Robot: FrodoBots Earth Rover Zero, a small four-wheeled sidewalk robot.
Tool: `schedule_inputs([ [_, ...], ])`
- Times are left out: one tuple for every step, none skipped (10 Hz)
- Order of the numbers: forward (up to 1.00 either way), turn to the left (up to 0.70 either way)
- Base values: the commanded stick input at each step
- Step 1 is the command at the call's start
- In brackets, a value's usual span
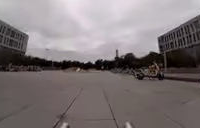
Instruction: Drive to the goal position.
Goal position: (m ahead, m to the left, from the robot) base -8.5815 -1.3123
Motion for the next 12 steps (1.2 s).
schedule_inputs([
  [0.70, 0.00],
  [0.70, 0.00],
  [0.70, 0.00],
  [0.70, 0.00],
  [0.70, 0.00],
  [0.70, 0.00],
  [0.70, 0.00],
  [0.70, 0.00],
  [0.70, 0.00],
  [0.70, 0.00],
  [0.70, 0.00],
  [0.70, 0.00],
])
